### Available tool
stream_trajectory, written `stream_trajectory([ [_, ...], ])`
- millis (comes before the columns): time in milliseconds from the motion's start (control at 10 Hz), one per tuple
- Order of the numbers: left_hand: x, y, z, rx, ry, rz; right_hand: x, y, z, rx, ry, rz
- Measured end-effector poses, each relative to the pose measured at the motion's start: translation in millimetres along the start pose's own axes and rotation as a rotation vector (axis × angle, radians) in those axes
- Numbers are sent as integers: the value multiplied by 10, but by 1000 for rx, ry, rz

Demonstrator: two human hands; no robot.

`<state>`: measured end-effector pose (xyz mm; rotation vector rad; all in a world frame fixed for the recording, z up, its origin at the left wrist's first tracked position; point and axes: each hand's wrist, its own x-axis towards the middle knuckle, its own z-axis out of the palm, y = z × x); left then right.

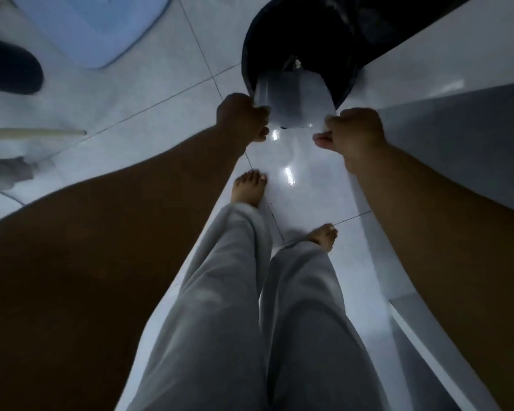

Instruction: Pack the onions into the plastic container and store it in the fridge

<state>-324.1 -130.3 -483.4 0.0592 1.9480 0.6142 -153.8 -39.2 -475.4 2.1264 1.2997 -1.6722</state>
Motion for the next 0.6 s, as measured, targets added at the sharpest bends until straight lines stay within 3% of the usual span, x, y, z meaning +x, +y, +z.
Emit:
stream_trajectory([
  [300, -71, -56, -173, -6, -60, -85, -228, 158, 69, 207, -12, 69],
  [600, -1369, 122, -489, 50, -108, -15, -1572, 87, -476, 86, -30, 51],
])
